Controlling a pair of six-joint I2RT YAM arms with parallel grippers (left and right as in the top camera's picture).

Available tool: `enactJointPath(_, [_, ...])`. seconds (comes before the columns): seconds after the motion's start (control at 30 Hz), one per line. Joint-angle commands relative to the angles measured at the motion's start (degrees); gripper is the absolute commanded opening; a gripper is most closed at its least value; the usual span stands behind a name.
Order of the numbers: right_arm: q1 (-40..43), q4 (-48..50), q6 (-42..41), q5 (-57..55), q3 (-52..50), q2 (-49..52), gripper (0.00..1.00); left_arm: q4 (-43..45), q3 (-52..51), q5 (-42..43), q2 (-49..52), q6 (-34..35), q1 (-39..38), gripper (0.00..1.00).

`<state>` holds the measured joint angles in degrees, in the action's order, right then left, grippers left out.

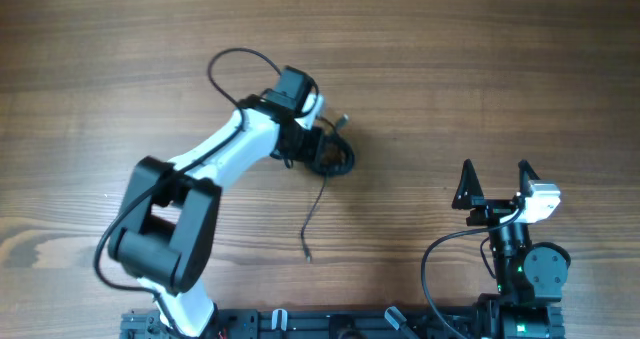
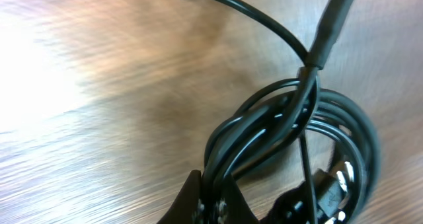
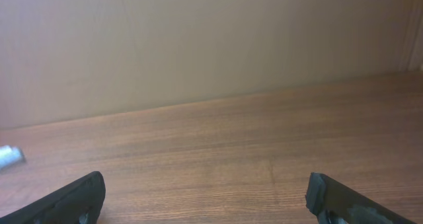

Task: Untangle cables

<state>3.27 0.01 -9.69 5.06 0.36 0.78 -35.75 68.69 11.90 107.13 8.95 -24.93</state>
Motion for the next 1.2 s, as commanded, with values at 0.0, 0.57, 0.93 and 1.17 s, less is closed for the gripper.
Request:
enactJointPath(0.0, [0.13,0.24,0.68,-0.35,-0.09,-0.5,1.0,-1.42,1.53,-5.05,-4.7,12.7,2.12,0.04])
enactJointPath(0.57, [0.13,0.52,-90.95,-7.23,-0.07,0.13,1.0,-2.82,1.53,-2.21,-15.32,2.58,3.82,0.04])
enactJointPath(0.93, [0.13,1.31,-49.96,15.67,3.15,21.66,1.0,-4.52,1.53,25.94,-15.32,-14.01,3.82,0.04])
enactJointPath(1.17, [0.13,2.51,-40.06,33.99,21.35,47.71,1.0,-0.87,1.53,29.57,-15.32,-7.5,3.85,0.04])
